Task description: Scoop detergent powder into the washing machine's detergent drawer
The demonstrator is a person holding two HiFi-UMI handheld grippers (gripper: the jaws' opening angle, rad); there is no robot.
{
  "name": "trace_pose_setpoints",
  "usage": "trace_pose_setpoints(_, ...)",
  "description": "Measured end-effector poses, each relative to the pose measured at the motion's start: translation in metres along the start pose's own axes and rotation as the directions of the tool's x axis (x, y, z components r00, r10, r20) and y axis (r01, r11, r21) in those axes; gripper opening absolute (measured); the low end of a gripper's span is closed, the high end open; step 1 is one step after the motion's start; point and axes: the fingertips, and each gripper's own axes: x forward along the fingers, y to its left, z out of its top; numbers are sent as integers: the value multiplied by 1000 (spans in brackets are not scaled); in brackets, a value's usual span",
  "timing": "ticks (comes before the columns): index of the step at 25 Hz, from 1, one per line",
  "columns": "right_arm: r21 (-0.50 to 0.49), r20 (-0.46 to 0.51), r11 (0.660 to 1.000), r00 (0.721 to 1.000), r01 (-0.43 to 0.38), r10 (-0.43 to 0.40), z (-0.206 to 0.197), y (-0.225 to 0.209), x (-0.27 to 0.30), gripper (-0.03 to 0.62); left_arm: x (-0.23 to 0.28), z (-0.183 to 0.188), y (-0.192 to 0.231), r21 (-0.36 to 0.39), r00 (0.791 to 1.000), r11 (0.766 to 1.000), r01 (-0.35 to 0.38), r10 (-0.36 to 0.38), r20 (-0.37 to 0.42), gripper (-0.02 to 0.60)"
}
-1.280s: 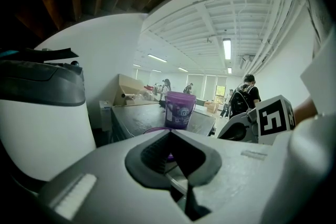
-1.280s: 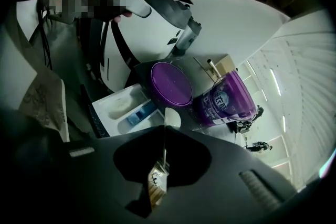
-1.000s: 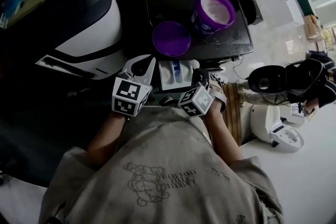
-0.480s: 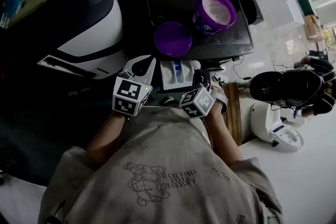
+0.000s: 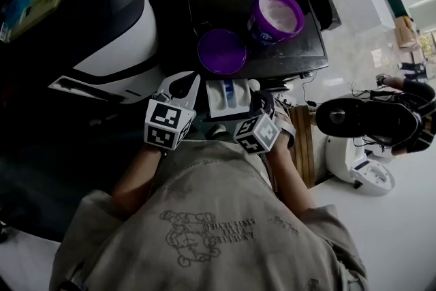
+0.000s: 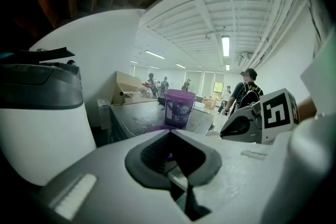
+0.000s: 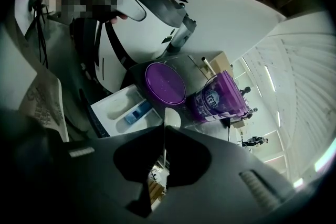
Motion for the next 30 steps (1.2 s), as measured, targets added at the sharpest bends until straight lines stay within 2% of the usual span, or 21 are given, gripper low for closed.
trace_pose_setpoints(8,80,33,996,999,-34,32,0,-7,-1,35,7,5,-1,5,1000,1000,1,-1,-13,2)
trace_pose_setpoints(13,137,72,987,995,-85,75,9,-9,-7,36,10,12,-2,10,1000,1000,2,-2,-17,1)
trace_pose_setpoints(20,242,168,958,979,-154,115,37,-32,-26,36,16,29,-1,27,1000,1000,3,-3,-20,1)
trace_pose_setpoints(30,322,303,934,951,-157,56,80,-90,-64,35,35,84,5,80,999,997,23,-25,26,2)
